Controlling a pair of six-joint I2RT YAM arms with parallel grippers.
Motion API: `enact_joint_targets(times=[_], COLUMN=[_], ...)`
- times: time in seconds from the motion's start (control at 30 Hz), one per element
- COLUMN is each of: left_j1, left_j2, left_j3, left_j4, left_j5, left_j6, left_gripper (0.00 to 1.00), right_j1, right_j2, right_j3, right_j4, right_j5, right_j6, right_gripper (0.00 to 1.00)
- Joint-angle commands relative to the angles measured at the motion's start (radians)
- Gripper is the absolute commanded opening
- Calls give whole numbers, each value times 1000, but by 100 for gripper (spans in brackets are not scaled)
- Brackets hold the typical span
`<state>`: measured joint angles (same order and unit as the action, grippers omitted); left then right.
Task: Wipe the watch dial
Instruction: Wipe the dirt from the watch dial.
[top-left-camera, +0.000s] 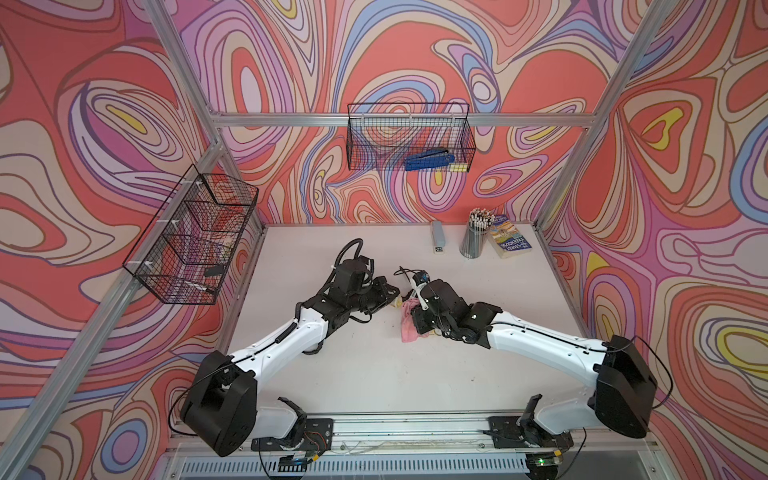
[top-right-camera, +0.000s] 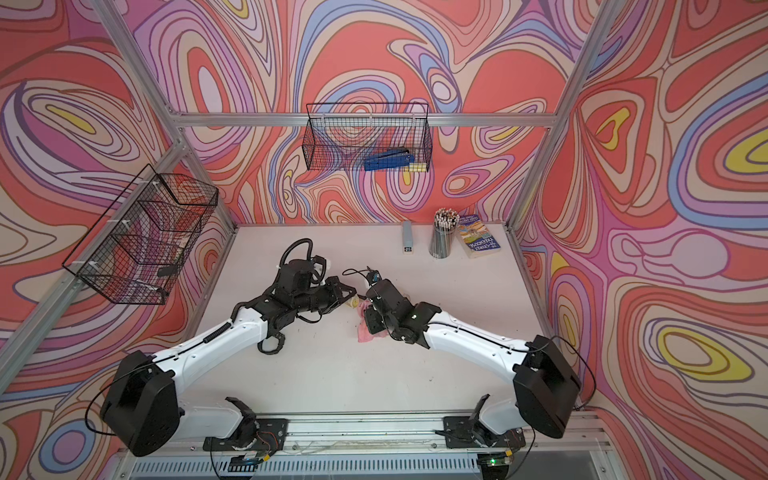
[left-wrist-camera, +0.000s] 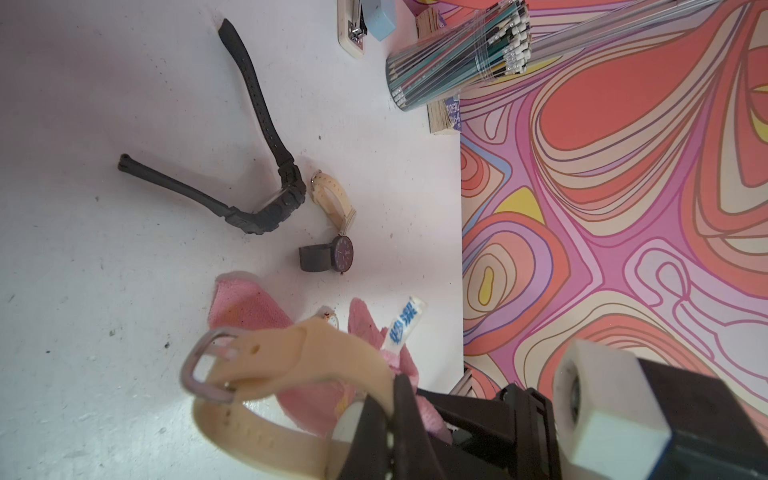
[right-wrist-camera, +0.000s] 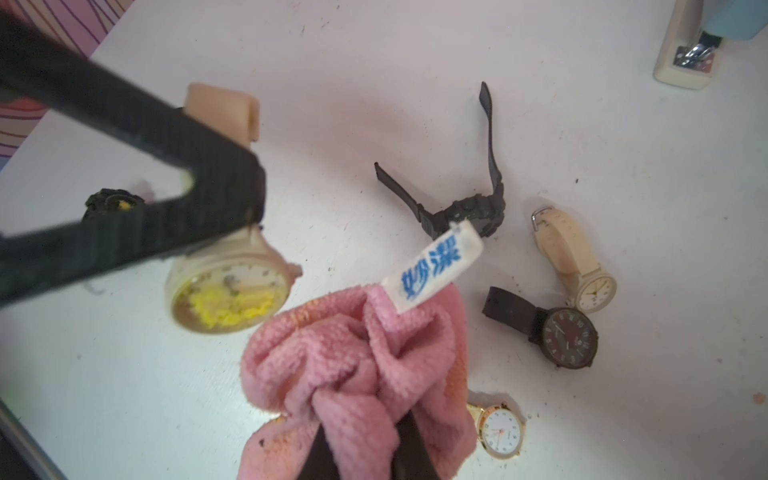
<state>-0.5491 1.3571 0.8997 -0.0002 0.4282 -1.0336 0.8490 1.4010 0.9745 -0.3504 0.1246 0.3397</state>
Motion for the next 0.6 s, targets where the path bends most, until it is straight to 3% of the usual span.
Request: enact_joint_targets(times=[0.0, 0.23, 0.57], left_j1=[-3, -7, -6], left_j2=[12, 37, 41], left_j3=[27, 21, -4], left_j4=[26, 67, 155], left_j5=[23, 45, 56], left_j6=[-19, -51, -147], left_gripper=[0, 0, 0], right_j1=[6, 7, 6], right_j2=[-79, -8, 72], right_j3=[-21, 40, 86], right_j4=[135, 217, 195], right_j5=[-63, -110, 45], right_j6=[-44, -71, -46], right_gripper=[0, 0, 0])
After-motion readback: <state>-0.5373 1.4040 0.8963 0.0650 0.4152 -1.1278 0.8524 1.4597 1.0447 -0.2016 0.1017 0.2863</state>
